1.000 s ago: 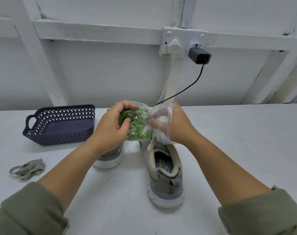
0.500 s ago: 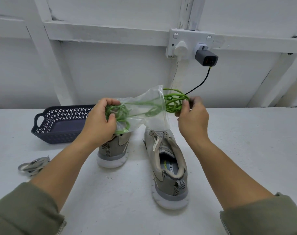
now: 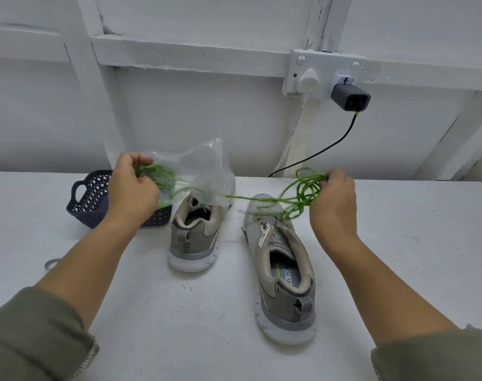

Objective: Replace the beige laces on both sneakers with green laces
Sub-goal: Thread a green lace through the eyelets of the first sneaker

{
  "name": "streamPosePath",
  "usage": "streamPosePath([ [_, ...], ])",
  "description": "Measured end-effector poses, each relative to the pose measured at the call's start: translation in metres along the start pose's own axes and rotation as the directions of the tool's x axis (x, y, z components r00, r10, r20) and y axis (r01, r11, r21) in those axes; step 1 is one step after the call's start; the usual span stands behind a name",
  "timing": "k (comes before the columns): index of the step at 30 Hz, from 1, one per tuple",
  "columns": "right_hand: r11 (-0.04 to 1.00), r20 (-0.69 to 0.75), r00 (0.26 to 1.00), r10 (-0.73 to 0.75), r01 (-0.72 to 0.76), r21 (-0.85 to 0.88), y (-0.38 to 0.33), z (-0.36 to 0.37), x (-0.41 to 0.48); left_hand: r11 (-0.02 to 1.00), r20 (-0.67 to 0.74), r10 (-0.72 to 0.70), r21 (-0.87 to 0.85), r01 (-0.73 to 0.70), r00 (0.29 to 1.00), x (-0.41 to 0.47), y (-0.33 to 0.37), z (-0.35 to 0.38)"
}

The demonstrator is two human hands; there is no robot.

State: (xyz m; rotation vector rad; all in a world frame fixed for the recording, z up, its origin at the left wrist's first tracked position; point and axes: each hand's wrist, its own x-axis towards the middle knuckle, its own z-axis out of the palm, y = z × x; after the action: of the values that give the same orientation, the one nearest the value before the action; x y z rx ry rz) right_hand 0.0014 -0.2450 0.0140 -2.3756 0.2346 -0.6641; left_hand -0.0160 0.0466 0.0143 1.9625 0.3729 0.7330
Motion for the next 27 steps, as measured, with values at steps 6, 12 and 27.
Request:
streamPosePath([
  [6,0.860,0.448,0.871,-0.201,0.376,-0.346,-0.024,0.009,-0.003,0.990,0.059,-0.048,-0.129,0.055,0.997,0.002,-0.004,0.005],
  [12,0.748,0.541,0.839,0.063,0.319,-0.582,-0.035,-0.005,-0.002,0.961,-0.104,-0.131,-0.256,0.100,0.986,0.014,0.007,-0.006],
  [27,0.905,0.576,0.720,-0.388,0.417,0.088,-0.073,0.024,0.012,0.940,-0.100,-0.181,-0.311,0.142,0.978,0.018,0.011,-0.012],
])
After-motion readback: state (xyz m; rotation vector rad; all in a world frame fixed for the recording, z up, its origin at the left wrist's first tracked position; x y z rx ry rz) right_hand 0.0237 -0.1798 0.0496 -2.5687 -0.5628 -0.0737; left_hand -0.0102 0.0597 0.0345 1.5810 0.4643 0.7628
